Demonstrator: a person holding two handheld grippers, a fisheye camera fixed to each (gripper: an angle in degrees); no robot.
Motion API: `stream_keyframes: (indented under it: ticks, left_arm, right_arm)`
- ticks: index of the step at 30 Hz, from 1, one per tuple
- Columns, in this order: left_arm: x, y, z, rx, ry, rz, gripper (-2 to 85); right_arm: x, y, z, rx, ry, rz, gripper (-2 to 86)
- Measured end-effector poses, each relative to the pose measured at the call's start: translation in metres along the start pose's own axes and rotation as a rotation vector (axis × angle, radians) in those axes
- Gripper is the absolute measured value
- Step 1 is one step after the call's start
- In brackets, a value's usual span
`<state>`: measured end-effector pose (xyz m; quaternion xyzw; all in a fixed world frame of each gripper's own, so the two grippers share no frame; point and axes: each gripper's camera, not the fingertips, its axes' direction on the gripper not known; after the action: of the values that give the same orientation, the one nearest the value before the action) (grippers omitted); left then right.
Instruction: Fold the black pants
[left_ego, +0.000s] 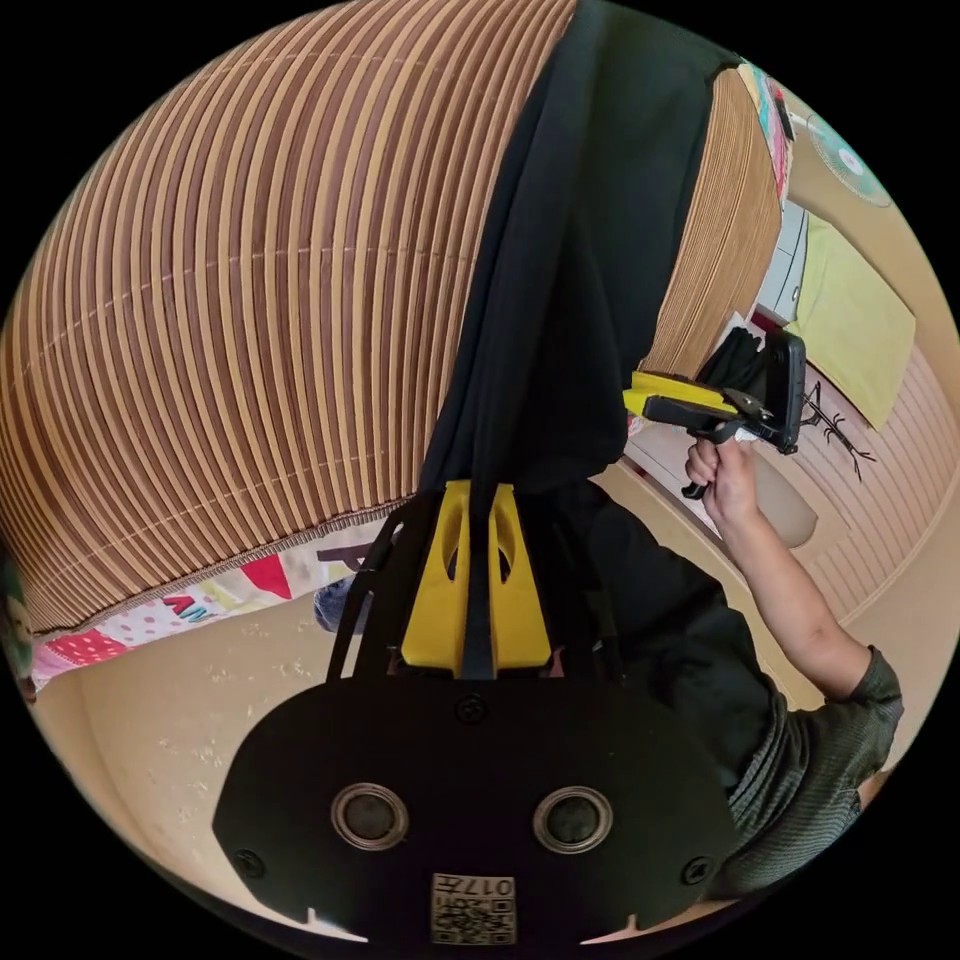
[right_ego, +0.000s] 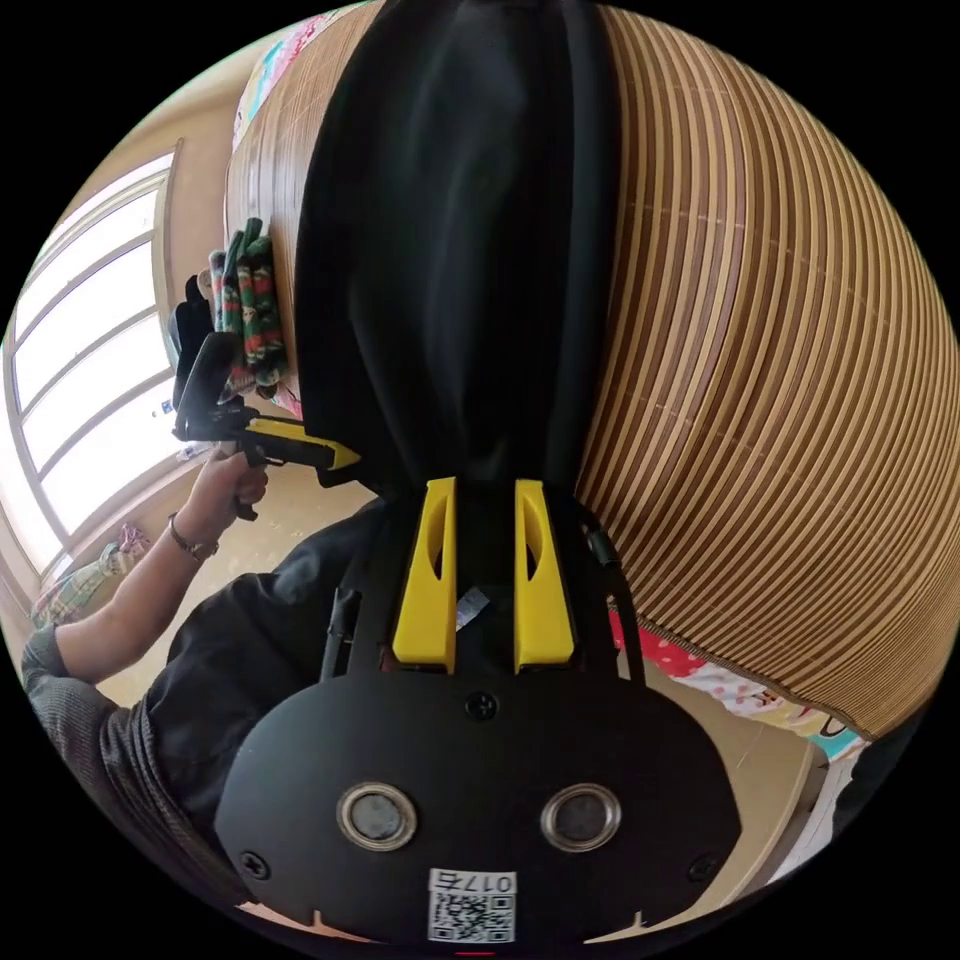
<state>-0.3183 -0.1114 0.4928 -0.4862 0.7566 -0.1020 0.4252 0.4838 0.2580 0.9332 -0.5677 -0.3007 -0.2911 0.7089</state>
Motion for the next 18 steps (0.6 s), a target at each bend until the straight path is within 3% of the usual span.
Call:
stream_keyframes:
  ticks: [5,10,12,15,18]
  left_arm:
    - [-0.003,0.010,-0.005,-0.043,-0.068,-0.034,0.2]
    - [0.009,0.035,-0.016,-0.101,0.109,0.125,-0.2]
    - [0.013,0.058,-0.022,-0.100,0.203,0.235,-0.3]
    - [0.019,0.085,-0.024,-0.044,0.138,0.327,-0.3]
    - [0.008,0.088,-0.009,-0.024,0.098,0.244,0.2]
  right_arm:
    - [0.014,0.036,0.010,-0.084,-0.095,-0.010,6.3]
    - [0.013,0.072,-0.038,-0.048,-0.326,-0.140,2.6]
    - [0.008,0.092,-0.054,-0.051,-0.294,-0.193,2.2]
    - [0.015,0.121,-0.062,-0.062,-0.151,-0.182,1.8]
    - [0.037,0.130,-0.051,-0.059,-0.193,-0.064,1.9]
